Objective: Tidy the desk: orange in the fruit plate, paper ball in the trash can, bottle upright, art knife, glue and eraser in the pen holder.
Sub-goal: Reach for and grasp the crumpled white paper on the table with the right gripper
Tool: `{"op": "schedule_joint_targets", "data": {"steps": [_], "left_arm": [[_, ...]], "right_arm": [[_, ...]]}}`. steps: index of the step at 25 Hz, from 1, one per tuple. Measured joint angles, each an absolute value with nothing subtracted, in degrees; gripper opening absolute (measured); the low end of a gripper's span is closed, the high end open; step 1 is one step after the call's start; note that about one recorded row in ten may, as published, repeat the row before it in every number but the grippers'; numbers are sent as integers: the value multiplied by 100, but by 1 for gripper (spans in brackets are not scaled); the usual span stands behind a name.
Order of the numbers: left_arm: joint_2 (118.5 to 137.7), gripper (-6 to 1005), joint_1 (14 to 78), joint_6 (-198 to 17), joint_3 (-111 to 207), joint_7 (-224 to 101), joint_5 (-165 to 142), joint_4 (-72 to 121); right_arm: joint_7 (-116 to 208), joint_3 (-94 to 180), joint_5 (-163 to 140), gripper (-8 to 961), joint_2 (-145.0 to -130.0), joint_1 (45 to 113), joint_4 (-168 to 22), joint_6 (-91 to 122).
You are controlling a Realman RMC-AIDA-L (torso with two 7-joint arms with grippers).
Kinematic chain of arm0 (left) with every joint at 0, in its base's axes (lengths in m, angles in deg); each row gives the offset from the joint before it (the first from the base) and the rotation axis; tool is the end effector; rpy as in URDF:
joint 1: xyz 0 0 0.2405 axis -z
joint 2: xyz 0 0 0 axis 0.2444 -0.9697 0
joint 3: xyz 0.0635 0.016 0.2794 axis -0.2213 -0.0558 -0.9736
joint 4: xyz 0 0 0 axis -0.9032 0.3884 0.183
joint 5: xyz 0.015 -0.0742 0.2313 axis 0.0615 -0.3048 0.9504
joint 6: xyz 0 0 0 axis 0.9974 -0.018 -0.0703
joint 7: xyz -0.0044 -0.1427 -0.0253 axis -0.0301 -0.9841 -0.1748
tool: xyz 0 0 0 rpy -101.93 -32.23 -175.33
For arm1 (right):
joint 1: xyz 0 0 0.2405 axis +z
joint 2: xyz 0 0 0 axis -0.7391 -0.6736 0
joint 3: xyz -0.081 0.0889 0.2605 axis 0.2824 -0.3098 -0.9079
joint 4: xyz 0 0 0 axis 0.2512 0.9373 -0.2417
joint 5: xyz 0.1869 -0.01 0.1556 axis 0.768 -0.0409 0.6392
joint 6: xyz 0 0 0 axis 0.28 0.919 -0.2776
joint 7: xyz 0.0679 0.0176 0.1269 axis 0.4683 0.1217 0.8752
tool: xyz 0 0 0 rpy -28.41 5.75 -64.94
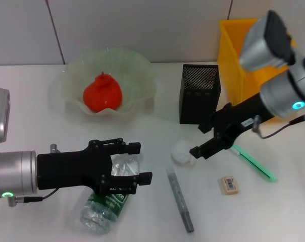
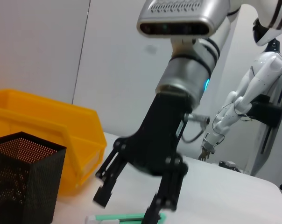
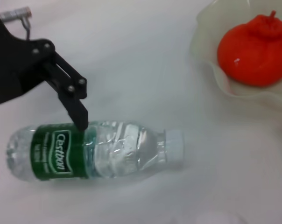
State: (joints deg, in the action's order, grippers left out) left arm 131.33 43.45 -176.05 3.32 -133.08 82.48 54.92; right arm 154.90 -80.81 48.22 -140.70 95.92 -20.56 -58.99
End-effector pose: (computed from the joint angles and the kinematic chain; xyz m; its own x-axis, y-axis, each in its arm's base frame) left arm -0.2910 0.3468 -0.0402 0.7951 0.2655 0.5453 0.3290 -0.9441 -0.0201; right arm 0.1890 0.4556 -0.0246 0.9302 -0.3561 0.0888 -0.3369 -0.9246 -0.1778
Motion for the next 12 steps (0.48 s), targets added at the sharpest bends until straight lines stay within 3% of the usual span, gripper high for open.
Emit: {"op": "schedule_joint_targets", "data": {"steps": [5,12], "left_arm": [[13130,805,4344,-17606,331,-13317,8256,5495],[13112,805,4341,-17606,331,-13328,8276,5501]], "right_arm": [[15224,-7870,4818,797,-14274,9601,-2392,-5196],[15152,-7607,4836,797,-14356,9549,-2586,-4610]]}}
